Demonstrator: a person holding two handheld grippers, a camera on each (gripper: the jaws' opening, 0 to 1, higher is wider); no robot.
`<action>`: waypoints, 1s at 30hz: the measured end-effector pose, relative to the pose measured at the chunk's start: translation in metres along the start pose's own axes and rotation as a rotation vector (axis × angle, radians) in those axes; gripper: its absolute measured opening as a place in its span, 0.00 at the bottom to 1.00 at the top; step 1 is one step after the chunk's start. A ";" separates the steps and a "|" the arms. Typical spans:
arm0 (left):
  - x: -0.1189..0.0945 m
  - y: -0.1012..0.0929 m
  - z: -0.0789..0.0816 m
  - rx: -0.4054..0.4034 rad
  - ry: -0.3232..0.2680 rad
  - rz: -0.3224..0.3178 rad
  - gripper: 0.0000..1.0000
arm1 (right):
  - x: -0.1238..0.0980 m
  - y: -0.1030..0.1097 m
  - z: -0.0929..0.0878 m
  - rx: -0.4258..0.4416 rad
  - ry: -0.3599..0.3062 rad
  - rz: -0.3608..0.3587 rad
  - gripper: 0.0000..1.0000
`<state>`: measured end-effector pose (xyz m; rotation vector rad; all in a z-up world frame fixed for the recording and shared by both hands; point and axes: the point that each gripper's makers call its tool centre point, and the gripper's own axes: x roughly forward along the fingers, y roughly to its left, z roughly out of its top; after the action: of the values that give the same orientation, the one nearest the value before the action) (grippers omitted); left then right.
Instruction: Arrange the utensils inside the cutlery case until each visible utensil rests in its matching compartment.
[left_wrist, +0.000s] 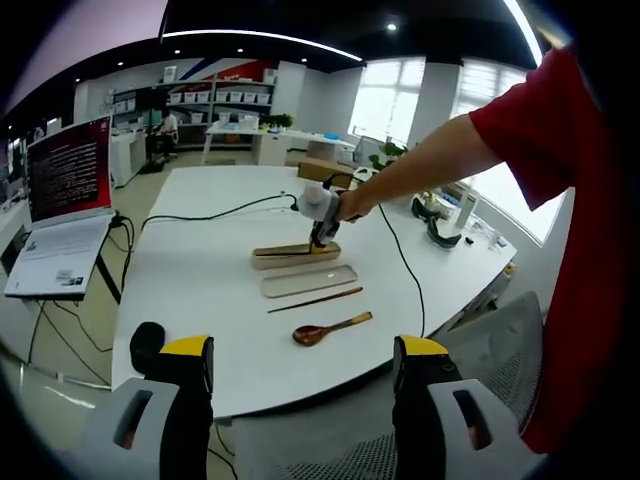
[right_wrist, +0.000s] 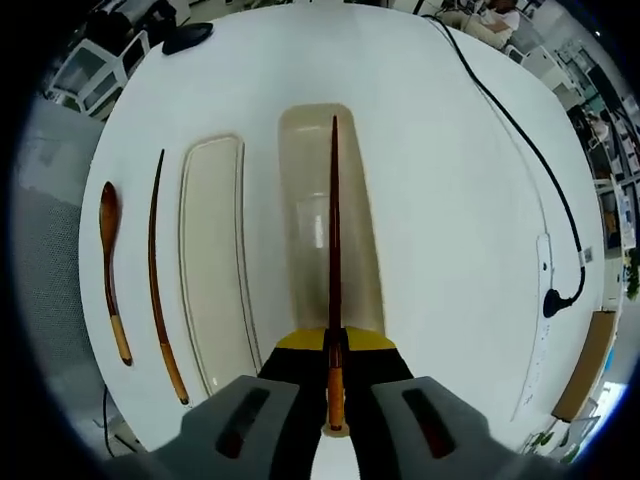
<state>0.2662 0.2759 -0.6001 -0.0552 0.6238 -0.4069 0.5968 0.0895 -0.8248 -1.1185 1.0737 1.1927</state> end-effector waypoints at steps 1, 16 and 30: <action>0.000 0.000 0.001 0.000 -0.002 0.002 0.75 | 0.001 0.000 0.000 0.010 0.000 0.009 0.01; -0.002 0.003 0.000 -0.011 -0.002 0.016 0.75 | 0.000 0.001 -0.003 0.047 0.005 0.028 0.04; -0.005 -0.010 0.016 -0.009 -0.058 -0.050 0.77 | -0.051 -0.002 0.004 0.173 -0.106 -0.062 0.05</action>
<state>0.2683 0.2680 -0.5823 -0.0905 0.5683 -0.4492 0.5950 0.0867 -0.7736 -0.9383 1.0327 1.0771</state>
